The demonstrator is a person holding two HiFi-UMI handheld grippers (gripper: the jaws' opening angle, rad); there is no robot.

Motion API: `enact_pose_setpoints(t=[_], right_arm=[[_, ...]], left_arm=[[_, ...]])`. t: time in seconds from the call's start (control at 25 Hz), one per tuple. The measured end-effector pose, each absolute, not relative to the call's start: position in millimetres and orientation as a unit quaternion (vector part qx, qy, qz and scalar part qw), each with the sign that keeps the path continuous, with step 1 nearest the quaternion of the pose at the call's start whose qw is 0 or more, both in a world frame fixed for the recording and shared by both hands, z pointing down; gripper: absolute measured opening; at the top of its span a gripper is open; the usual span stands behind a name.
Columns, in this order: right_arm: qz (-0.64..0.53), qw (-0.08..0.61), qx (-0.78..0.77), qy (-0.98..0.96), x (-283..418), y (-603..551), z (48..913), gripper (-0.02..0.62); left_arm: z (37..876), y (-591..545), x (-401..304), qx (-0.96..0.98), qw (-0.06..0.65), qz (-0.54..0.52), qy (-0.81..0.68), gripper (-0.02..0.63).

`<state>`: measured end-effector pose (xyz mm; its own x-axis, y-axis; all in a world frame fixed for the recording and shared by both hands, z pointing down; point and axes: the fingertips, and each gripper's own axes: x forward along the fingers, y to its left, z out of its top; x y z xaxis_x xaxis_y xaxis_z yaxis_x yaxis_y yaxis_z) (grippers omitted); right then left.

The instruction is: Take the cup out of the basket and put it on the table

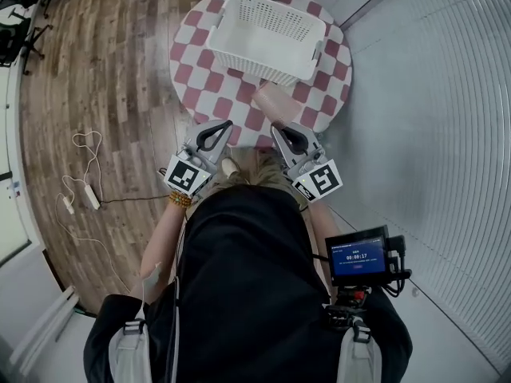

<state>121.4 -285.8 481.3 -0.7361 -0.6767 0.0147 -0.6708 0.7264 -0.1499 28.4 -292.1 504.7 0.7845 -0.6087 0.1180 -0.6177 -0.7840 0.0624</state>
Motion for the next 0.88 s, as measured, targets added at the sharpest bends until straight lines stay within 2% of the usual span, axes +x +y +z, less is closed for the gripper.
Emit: enact_pose_setpoints(t=[0.88], right_arm=[[-0.057,-0.015,-0.348,0.936,107,-274,504,0.021]], left_arm=[[518,-275,18,0.939,0.054,0.039,-0.336,0.005]])
